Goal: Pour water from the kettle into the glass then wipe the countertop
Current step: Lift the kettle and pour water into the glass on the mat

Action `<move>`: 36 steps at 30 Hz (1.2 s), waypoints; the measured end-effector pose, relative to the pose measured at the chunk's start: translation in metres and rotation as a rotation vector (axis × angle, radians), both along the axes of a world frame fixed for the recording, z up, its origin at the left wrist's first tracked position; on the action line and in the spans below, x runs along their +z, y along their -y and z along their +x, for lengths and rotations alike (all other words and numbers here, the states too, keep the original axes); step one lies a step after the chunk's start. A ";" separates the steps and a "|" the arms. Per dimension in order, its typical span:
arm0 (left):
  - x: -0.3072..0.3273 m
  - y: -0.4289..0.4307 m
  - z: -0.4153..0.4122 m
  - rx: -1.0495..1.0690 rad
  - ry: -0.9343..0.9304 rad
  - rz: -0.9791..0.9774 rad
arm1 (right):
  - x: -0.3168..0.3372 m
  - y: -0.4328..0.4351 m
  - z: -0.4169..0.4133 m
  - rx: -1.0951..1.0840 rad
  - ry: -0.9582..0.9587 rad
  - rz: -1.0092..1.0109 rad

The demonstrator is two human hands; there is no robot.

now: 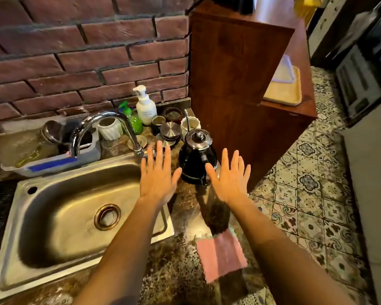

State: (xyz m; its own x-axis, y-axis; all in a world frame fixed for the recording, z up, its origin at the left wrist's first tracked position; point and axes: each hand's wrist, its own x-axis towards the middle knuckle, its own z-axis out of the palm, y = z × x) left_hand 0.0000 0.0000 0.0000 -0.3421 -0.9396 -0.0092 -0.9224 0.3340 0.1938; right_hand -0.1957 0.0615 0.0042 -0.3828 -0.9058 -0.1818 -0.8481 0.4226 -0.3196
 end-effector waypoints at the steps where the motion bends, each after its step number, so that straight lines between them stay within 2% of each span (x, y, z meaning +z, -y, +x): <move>1: -0.004 0.004 -0.004 0.013 -0.066 0.072 | -0.005 0.005 0.002 -0.058 0.059 -0.025; 4: -0.014 0.016 -0.017 0.042 -0.286 0.288 | -0.014 0.016 0.007 -0.180 0.251 -0.164; 7: -0.025 0.024 -0.035 0.115 -0.499 0.367 | -0.028 0.026 0.011 -0.278 0.474 -0.266; 12: -0.022 0.035 -0.060 0.412 -0.836 0.530 | -0.027 0.037 0.019 -0.349 0.680 -0.285; 18: -0.043 0.049 -0.080 0.628 -1.165 0.644 | -0.045 0.057 0.026 -0.407 0.889 -0.355; 20: -0.087 0.059 -0.079 0.672 -1.224 0.644 | -0.051 0.061 0.024 -0.432 0.972 -0.370; 22: -0.103 0.060 -0.080 0.689 -1.235 0.633 | -0.057 0.064 0.022 -0.424 1.014 -0.368; 26: -0.067 0.047 -0.085 0.719 -1.291 0.612 | -0.057 0.067 0.020 -0.390 1.088 -0.382; 30: -0.064 0.044 -0.088 0.760 -1.338 0.626 | -0.056 0.067 0.019 -0.438 1.152 -0.362; 36: -0.064 0.042 -0.089 0.809 -1.392 0.712 | -0.057 0.071 0.023 -0.400 1.057 -0.354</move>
State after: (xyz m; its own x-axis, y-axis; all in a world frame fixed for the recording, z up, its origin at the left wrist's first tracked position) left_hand -0.0892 -0.0425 -0.0643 0.0558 -0.8058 -0.5895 0.1641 -0.5750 0.8015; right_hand -0.1723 -0.0091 -0.0526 -0.4606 -0.8191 -0.3419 0.0802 0.3453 -0.9351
